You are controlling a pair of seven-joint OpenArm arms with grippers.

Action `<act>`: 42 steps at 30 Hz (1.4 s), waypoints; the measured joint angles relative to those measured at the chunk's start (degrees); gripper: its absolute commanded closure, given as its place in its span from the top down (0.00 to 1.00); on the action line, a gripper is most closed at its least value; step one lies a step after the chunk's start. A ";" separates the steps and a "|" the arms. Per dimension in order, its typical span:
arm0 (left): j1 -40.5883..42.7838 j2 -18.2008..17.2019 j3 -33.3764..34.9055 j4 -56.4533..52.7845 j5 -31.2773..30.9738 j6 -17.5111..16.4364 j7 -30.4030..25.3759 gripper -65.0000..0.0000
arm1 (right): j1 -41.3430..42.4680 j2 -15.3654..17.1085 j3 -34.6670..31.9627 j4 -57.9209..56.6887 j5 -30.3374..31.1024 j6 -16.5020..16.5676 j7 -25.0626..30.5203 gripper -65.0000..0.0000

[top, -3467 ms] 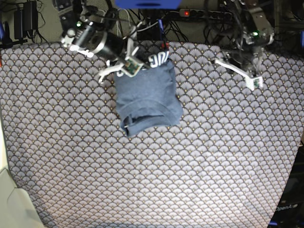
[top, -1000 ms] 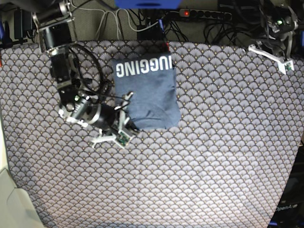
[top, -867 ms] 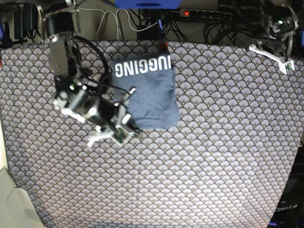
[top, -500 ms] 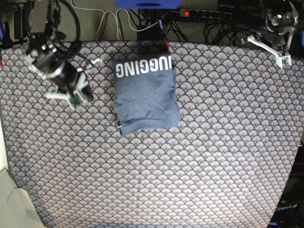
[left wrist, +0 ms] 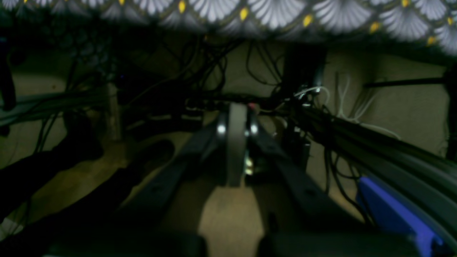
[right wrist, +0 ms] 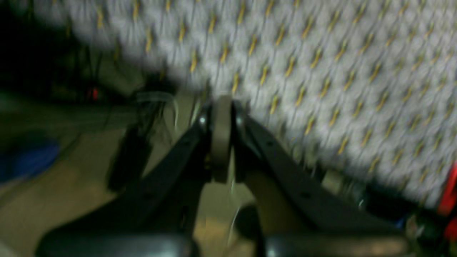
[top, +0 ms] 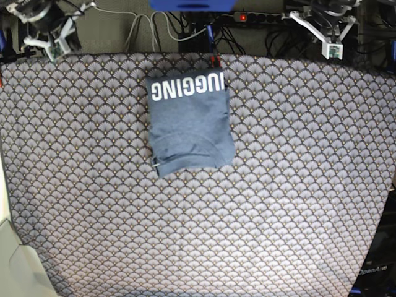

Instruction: Fold the T-shirt properly

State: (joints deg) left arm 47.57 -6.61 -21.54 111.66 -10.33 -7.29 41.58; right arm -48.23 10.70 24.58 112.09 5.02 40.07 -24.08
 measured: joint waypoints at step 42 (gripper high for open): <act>-43.47 -0.39 31.30 -108.93 -0.17 0.20 -48.98 0.01 | 38.80 -3.17 -36.76 -104.13 0.70 -39.60 43.89 0.00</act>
State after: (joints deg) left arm 4.10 -7.01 9.76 2.72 -10.50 -7.09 -7.40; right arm -9.43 7.53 -12.19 7.97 5.72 0.47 19.81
